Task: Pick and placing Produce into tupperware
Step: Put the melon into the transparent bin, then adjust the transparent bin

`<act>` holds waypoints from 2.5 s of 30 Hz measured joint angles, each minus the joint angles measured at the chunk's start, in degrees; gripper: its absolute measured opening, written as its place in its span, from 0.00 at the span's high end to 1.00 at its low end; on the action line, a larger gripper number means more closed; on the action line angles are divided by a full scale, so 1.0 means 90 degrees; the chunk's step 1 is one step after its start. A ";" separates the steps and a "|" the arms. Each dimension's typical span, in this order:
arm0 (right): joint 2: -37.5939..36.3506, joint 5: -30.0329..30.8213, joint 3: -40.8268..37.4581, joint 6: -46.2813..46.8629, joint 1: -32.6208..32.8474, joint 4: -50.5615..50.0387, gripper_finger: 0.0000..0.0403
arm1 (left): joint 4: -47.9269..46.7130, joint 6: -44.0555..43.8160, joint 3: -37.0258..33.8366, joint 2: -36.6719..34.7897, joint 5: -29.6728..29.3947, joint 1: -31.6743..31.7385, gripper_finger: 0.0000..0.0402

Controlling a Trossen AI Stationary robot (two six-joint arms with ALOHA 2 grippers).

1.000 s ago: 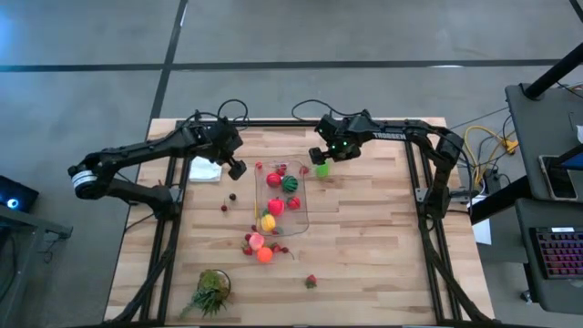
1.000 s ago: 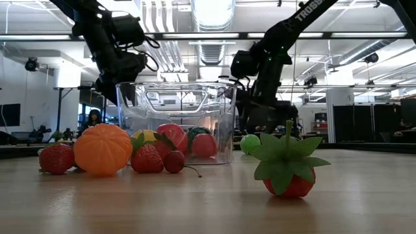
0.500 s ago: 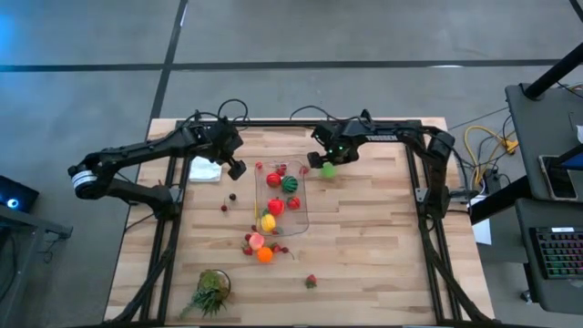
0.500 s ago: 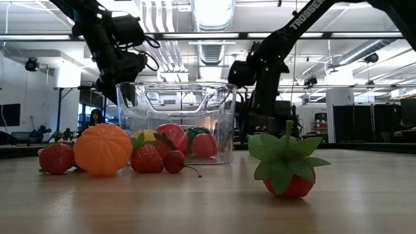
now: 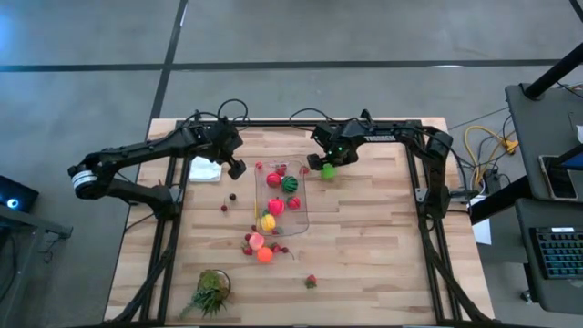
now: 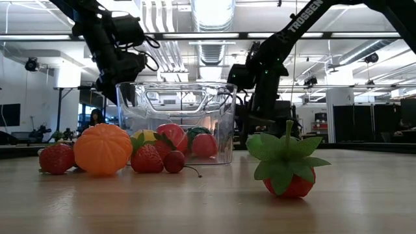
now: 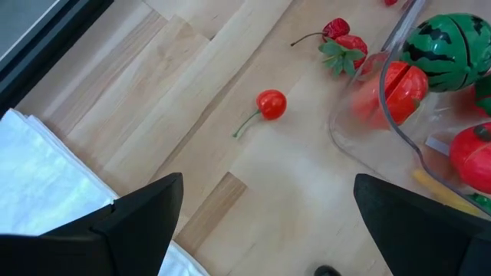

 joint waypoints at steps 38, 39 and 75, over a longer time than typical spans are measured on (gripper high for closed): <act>-0.0911 -0.0738 0.1545 -0.1456 0.0181 0.0043 0.43 | -0.0113 -0.0427 -0.0094 0.0001 -0.0941 0.0010 0.08; -0.0895 -0.0884 0.1585 -0.1498 0.0216 0.0077 0.43 | -0.0192 -0.0570 -0.0100 0.0002 -0.1000 0.0022 0.08; -0.0512 0.0391 0.1873 -0.2001 0.2041 0.1601 0.25 | -0.1897 -0.1352 -0.0664 -0.0130 0.0031 -0.0127 0.08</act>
